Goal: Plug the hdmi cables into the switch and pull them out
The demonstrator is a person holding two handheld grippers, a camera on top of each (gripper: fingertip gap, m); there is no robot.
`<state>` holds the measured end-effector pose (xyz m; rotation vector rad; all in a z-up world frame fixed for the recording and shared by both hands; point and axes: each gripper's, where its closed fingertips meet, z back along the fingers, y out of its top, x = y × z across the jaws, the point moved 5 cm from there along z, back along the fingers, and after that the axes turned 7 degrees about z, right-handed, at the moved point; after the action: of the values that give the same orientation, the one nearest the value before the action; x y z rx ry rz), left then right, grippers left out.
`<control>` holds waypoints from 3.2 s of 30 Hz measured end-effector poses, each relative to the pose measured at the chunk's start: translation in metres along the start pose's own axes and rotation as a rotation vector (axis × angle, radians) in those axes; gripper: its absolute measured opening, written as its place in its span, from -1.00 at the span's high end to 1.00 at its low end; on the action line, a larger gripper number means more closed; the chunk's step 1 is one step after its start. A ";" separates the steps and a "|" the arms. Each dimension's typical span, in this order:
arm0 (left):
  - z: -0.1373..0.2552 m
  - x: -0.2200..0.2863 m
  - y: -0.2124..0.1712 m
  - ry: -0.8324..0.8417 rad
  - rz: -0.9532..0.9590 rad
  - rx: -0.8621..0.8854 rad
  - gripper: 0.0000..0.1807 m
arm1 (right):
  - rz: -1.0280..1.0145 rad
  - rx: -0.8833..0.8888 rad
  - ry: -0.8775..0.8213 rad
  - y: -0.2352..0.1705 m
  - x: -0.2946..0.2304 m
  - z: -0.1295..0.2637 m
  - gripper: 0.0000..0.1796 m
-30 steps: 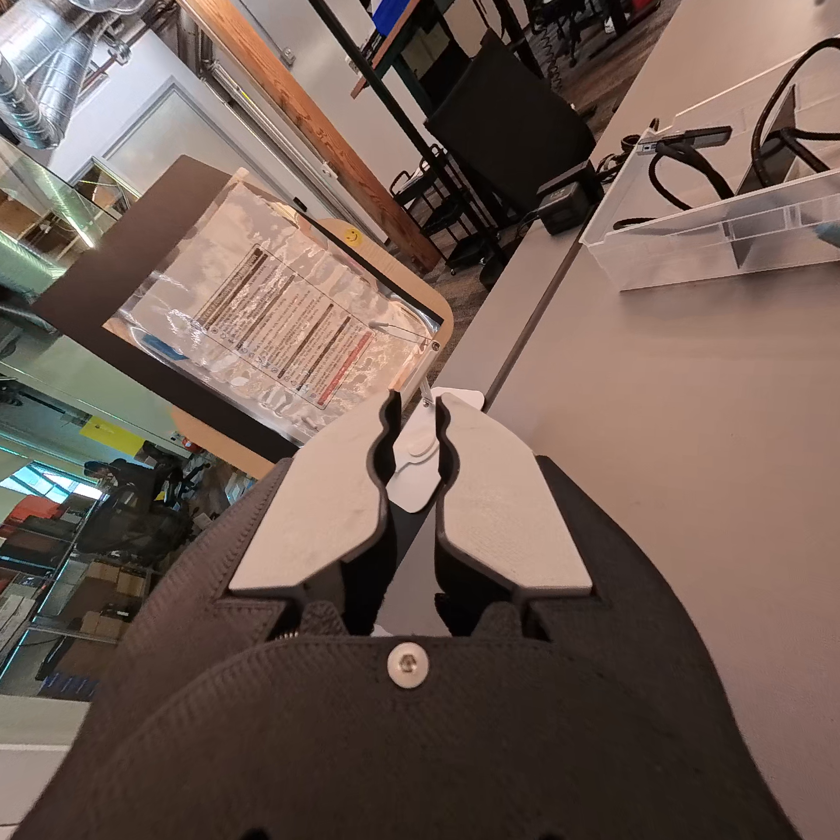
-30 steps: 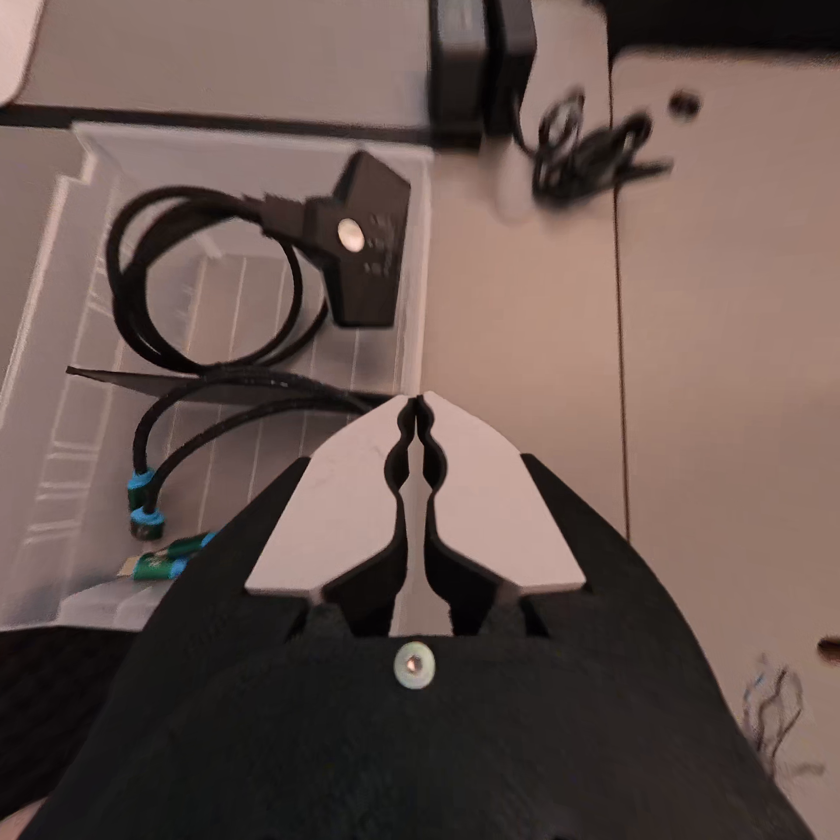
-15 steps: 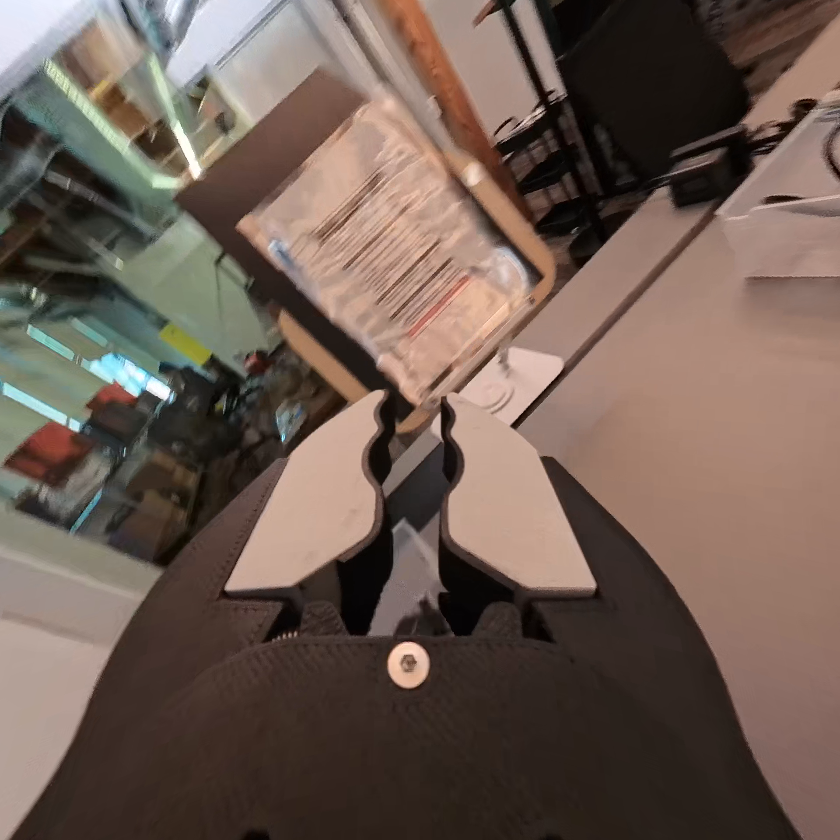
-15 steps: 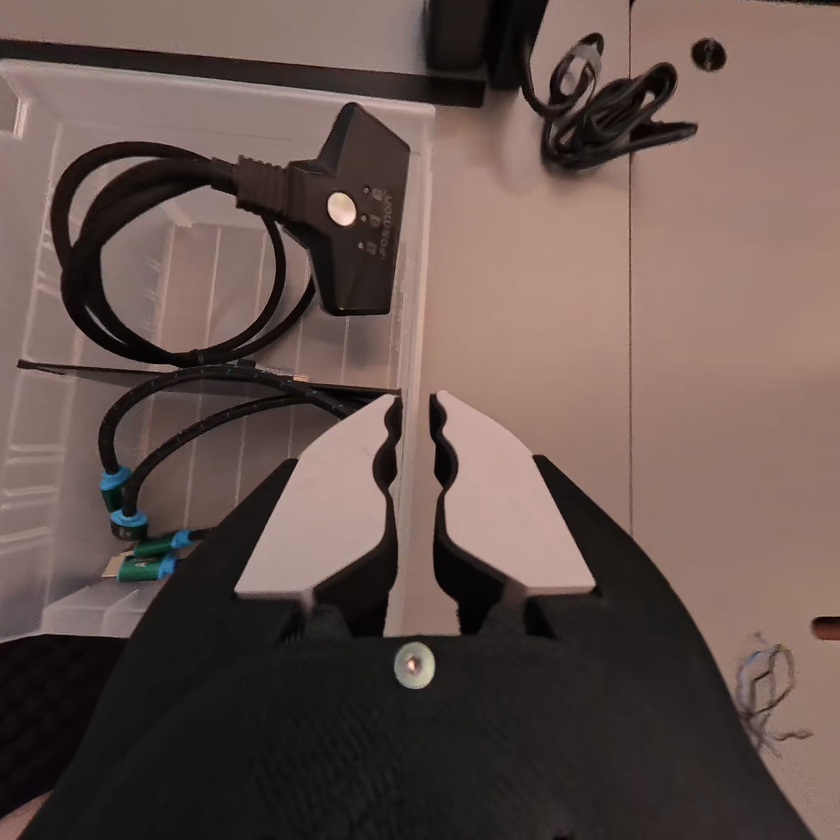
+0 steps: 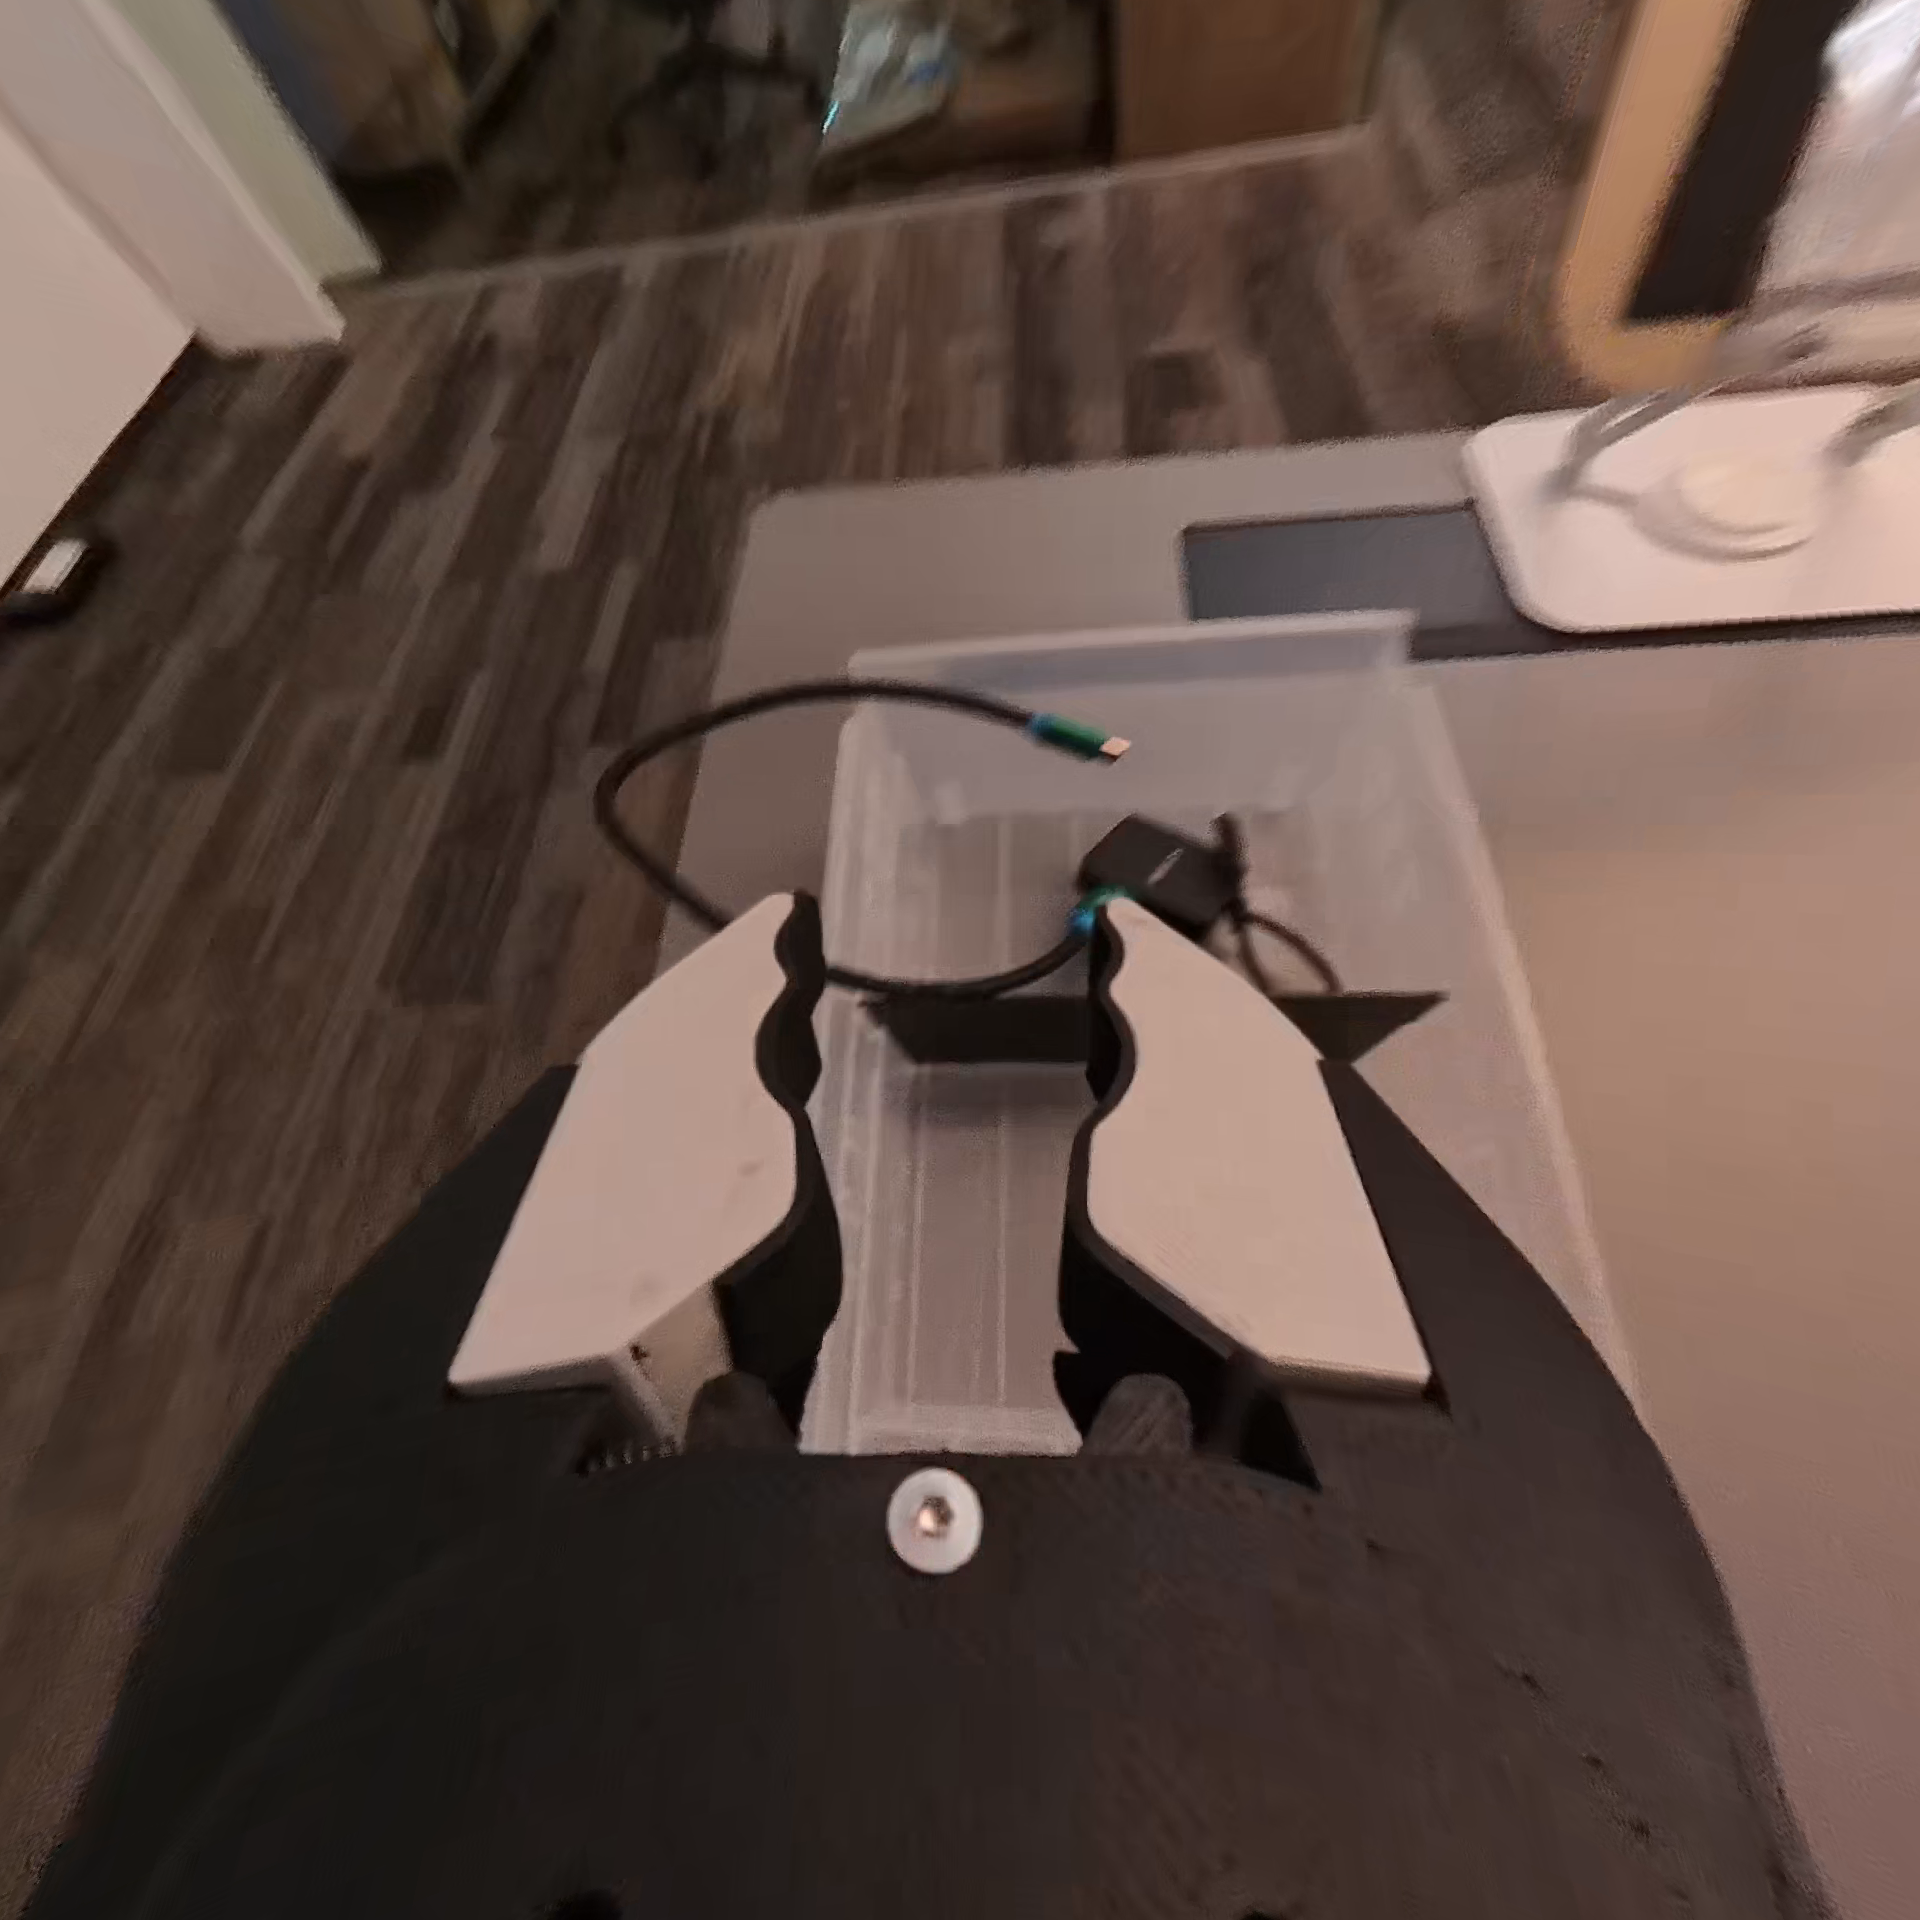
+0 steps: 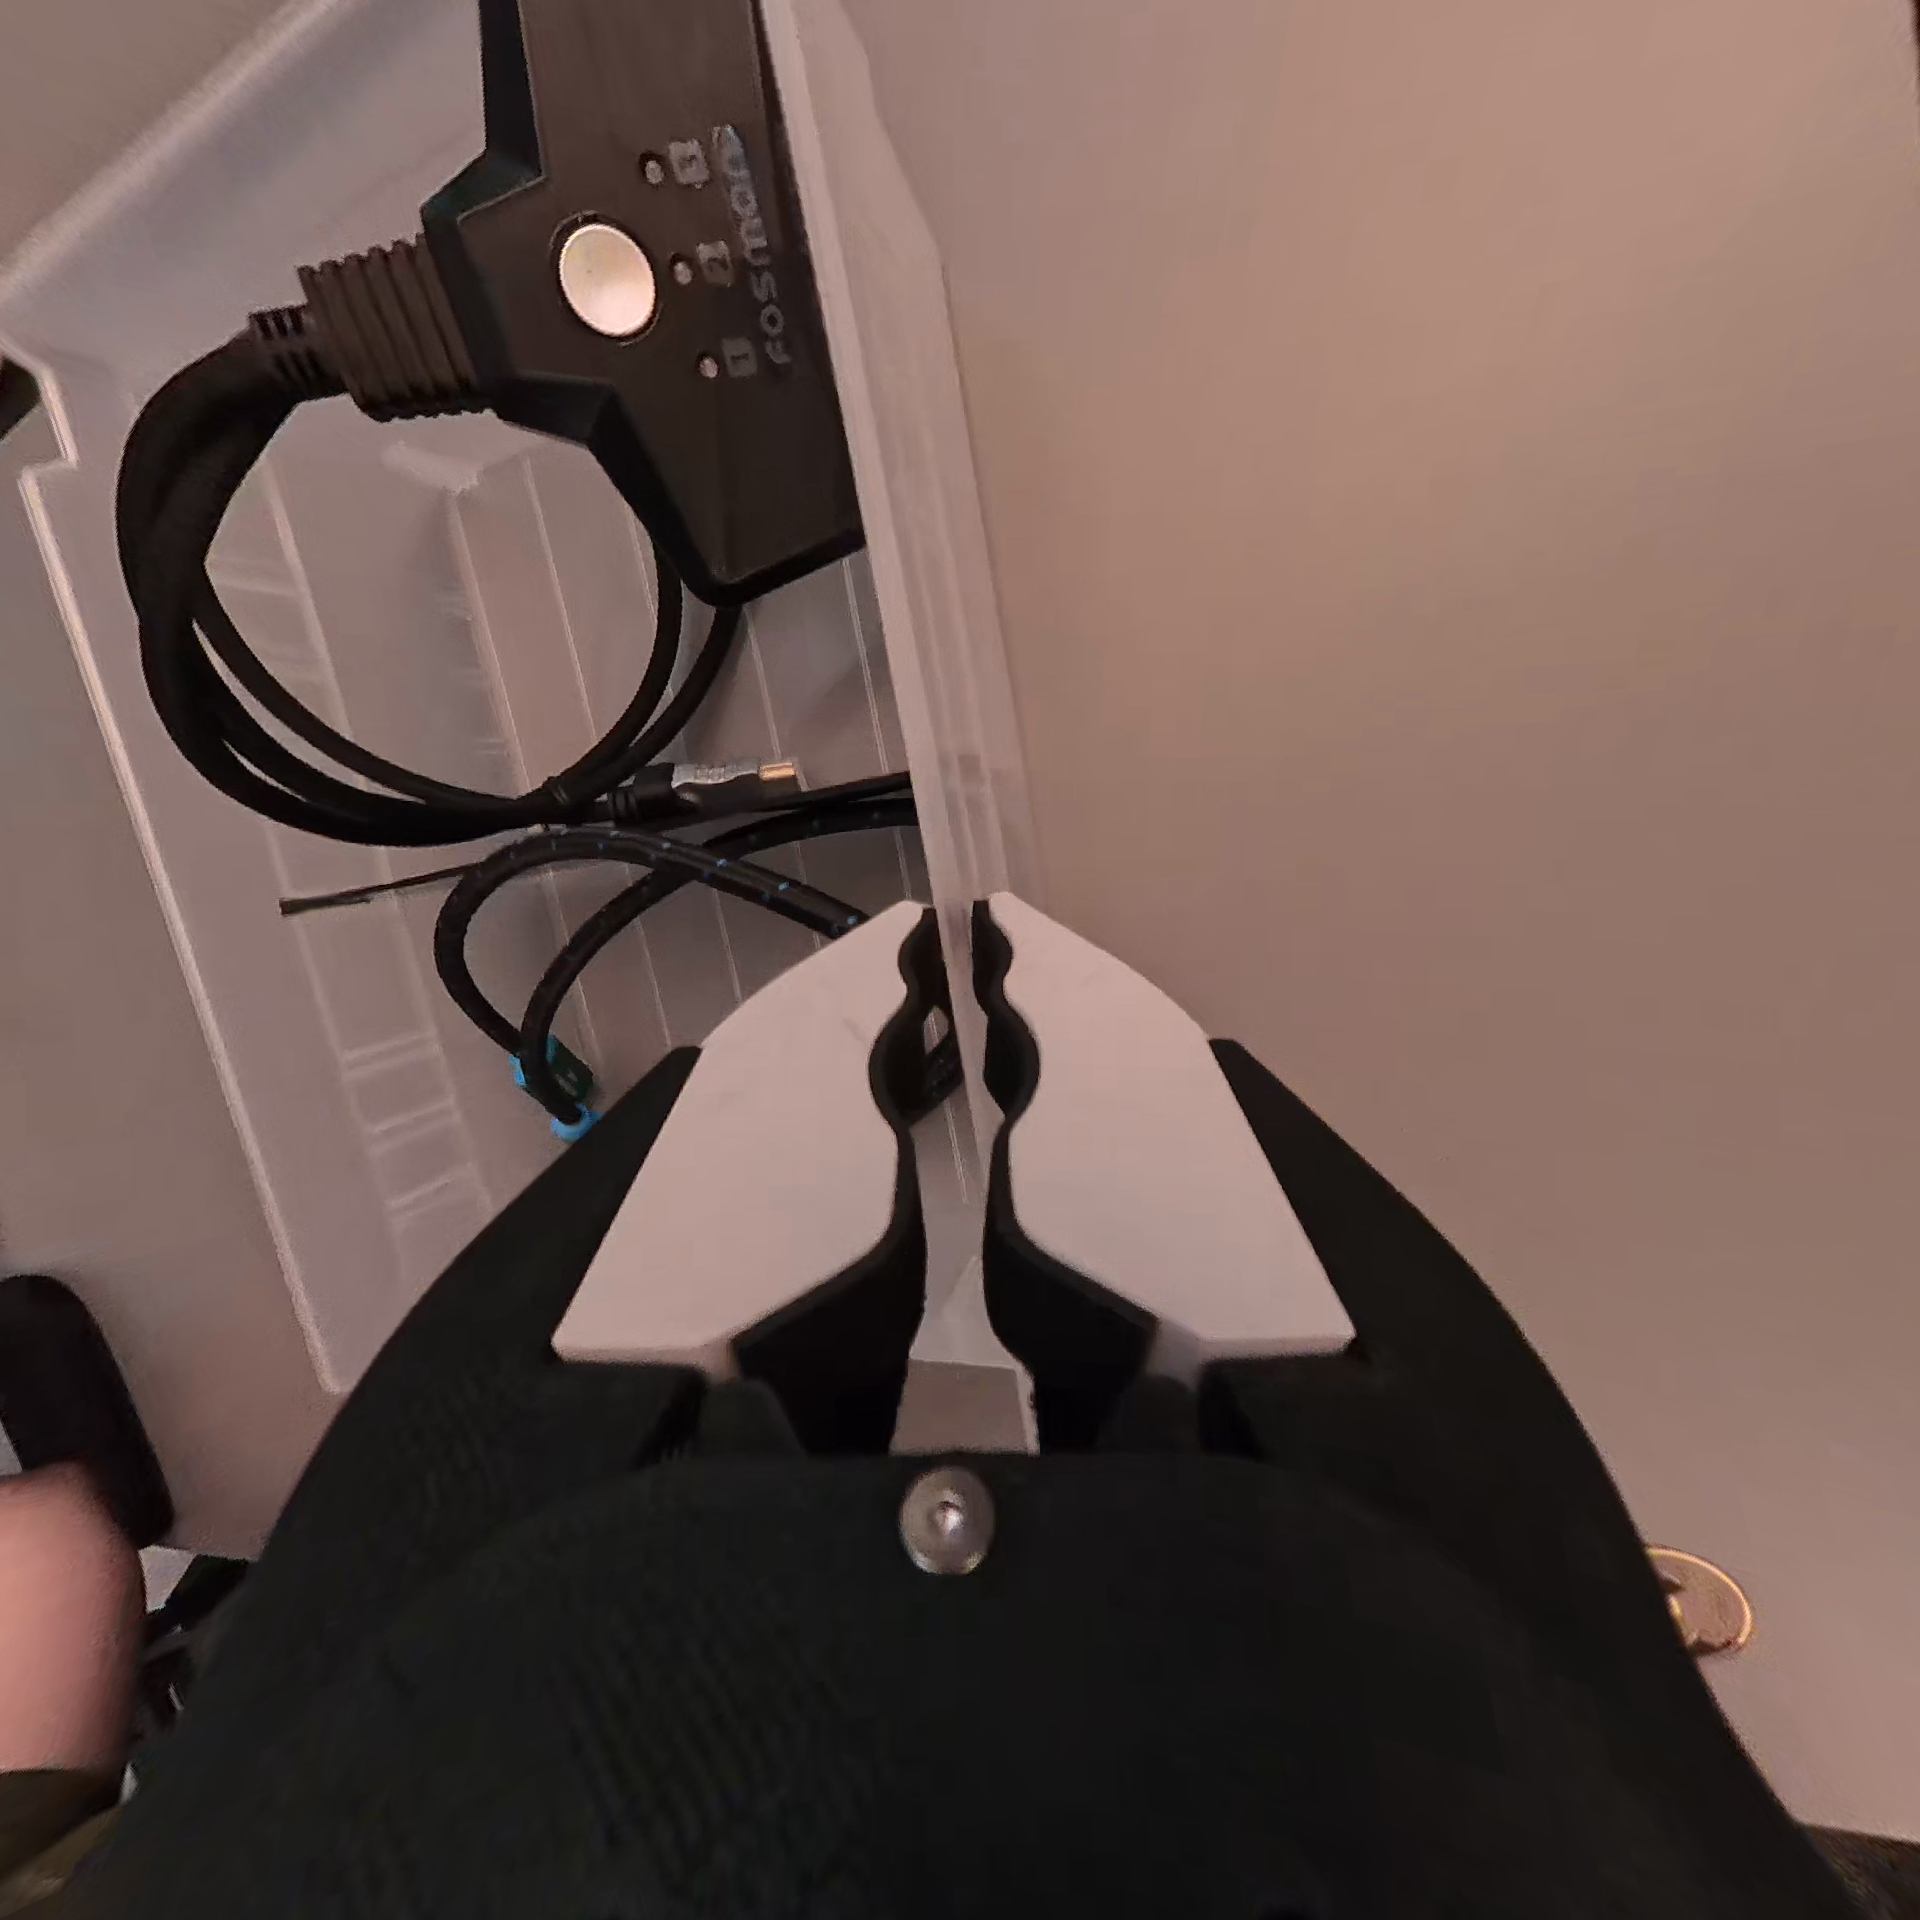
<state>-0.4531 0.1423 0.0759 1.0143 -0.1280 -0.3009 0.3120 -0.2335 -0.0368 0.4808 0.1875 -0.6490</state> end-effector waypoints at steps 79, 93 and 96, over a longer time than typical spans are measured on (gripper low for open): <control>0.100 0.321 0.038 -0.943 -0.217 0.418 0.99 | 1.220 0.677 0.731 -0.106 -0.506 -0.059 0.35; 0.097 0.301 0.032 -0.905 -0.436 0.358 0.40 | 1.315 0.742 0.636 -0.051 -0.462 -0.043 0.84; 0.111 0.286 0.036 -1.015 -0.401 0.355 0.41 | 1.343 0.815 0.608 -0.037 -0.448 -0.029 0.84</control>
<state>-0.2015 -0.0178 0.1548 1.1500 -0.9265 -1.1789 -0.0629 -0.0058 0.0651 1.3988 0.1215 0.8158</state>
